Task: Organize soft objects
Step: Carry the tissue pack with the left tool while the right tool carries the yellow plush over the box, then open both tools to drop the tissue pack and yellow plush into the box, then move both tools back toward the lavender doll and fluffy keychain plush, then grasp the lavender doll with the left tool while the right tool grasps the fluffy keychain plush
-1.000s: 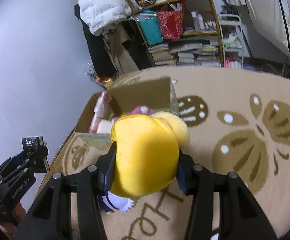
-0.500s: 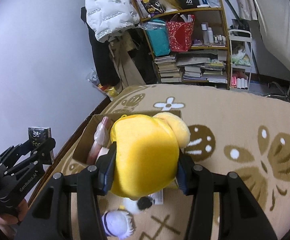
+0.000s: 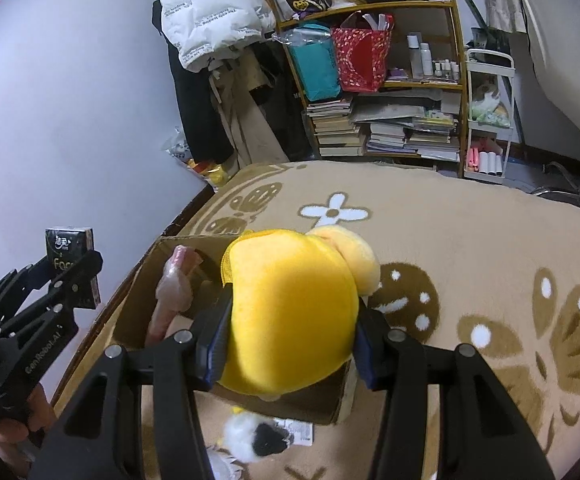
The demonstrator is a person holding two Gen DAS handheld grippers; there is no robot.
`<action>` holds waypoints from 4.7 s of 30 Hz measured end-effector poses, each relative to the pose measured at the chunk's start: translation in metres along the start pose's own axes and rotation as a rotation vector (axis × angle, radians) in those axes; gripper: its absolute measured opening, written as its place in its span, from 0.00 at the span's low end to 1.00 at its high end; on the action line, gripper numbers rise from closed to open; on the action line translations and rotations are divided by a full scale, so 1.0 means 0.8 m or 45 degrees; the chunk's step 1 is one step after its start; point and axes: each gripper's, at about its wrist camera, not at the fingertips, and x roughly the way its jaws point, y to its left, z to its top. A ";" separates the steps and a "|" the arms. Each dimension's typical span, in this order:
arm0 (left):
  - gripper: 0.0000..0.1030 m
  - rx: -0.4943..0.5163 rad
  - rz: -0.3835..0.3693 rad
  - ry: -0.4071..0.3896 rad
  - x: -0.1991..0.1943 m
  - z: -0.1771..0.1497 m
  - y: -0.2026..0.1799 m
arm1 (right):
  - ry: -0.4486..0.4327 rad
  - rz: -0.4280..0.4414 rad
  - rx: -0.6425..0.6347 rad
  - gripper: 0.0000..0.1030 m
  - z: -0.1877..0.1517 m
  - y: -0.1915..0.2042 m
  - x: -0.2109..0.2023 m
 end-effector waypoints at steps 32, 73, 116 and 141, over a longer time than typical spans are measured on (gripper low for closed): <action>0.89 -0.056 -0.049 0.090 0.030 -0.031 -0.014 | 0.041 -0.042 -0.065 0.79 -0.024 0.004 0.018; 1.00 -0.123 0.065 0.047 -0.168 -0.093 0.029 | -0.084 -0.025 -0.097 1.00 -0.088 0.054 -0.151; 1.00 -0.047 -0.144 0.426 -0.015 -0.171 -0.016 | 0.180 0.042 0.116 1.00 -0.121 -0.004 0.022; 1.00 0.010 -0.258 0.607 0.013 -0.206 -0.060 | 0.465 0.126 0.109 0.61 -0.166 0.010 0.096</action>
